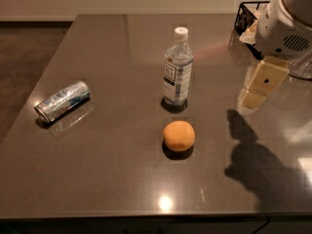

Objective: Knock blue plastic bottle over

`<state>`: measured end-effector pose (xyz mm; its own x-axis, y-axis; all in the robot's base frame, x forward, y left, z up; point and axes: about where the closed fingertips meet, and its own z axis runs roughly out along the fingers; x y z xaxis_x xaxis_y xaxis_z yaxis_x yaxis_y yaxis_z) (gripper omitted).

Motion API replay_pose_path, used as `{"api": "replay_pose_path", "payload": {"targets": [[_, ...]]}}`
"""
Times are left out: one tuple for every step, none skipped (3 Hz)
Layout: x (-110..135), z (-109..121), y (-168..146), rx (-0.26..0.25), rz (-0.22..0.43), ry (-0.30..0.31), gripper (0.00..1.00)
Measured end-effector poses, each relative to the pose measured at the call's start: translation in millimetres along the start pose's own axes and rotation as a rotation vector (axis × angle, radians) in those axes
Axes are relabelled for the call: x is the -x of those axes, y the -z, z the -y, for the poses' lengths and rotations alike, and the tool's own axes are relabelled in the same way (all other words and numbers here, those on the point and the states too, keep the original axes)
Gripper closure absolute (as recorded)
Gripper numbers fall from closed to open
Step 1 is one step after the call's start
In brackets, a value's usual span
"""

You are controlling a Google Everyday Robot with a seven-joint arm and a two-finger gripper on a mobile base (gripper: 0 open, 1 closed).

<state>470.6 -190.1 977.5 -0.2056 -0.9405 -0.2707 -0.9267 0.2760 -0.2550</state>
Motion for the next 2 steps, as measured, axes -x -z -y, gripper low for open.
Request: {"api": "replay_pose_path", "payload": {"targets": [[14,10,-10,0.005,0.034,-0.016,0.00],[26,20,-25,0.015,0.069,-0.037,0.00]]}}
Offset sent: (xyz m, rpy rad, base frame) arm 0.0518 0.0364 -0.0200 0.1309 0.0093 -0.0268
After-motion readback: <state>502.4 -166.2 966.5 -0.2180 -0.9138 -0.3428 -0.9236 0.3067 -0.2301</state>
